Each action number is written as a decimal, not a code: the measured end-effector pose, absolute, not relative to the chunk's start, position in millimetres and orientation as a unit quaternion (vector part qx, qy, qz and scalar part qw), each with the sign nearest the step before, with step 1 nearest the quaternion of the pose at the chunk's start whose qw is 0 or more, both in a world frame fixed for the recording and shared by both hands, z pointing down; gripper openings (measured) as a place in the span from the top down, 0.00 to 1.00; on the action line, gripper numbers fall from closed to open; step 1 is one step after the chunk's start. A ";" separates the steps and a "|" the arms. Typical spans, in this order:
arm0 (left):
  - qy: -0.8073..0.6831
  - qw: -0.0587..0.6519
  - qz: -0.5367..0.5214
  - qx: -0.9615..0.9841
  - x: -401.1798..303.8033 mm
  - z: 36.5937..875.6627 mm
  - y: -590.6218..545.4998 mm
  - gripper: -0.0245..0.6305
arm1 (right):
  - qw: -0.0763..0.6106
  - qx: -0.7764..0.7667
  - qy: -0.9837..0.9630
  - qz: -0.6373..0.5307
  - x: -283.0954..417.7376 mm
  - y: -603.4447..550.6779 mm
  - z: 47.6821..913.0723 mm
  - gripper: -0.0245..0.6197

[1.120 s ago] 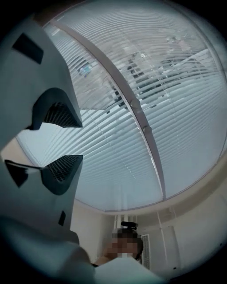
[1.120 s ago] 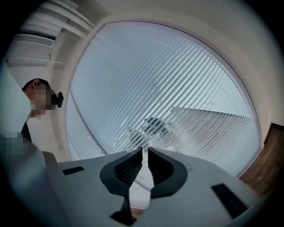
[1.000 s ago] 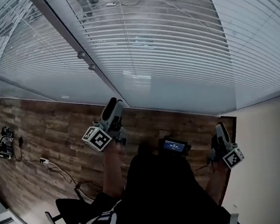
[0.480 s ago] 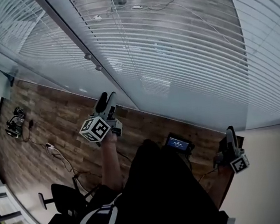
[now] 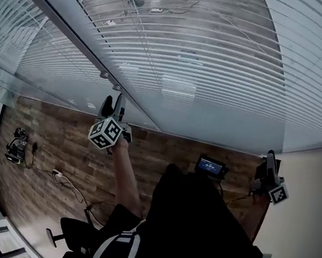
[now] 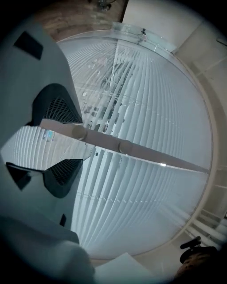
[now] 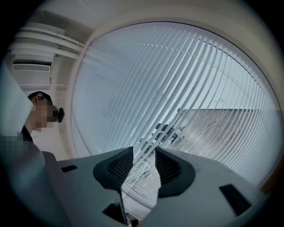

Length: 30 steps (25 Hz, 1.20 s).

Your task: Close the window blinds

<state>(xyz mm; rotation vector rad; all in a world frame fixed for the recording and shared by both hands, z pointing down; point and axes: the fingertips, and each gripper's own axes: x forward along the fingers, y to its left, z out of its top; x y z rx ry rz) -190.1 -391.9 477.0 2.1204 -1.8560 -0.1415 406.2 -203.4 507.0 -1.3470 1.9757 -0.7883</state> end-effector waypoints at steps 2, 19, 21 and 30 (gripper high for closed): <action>-0.650 0.157 -0.041 0.742 -194.7 480.9 -401.4 0.58 | 0.307 -0.512 0.742 -0.304 400.0 -201.7 507.7 0.72; -0.602 0.104 0.036 0.791 -182.0 474.8 -420.3 0.70 | 0.267 -0.465 0.779 -0.324 300.9 -219.7 456.0 0.72; -0.606 0.096 0.045 0.788 -183.3 474.3 -418.7 0.73 | 0.263 -0.441 0.793 -0.328 282.9 -220.1 444.5 0.72; -0.621 0.047 0.112 0.774 -182.4 467.9 -421.0 0.76 | 0.251 -0.431 0.810 -0.309 268.0 -216.0 409.9 0.72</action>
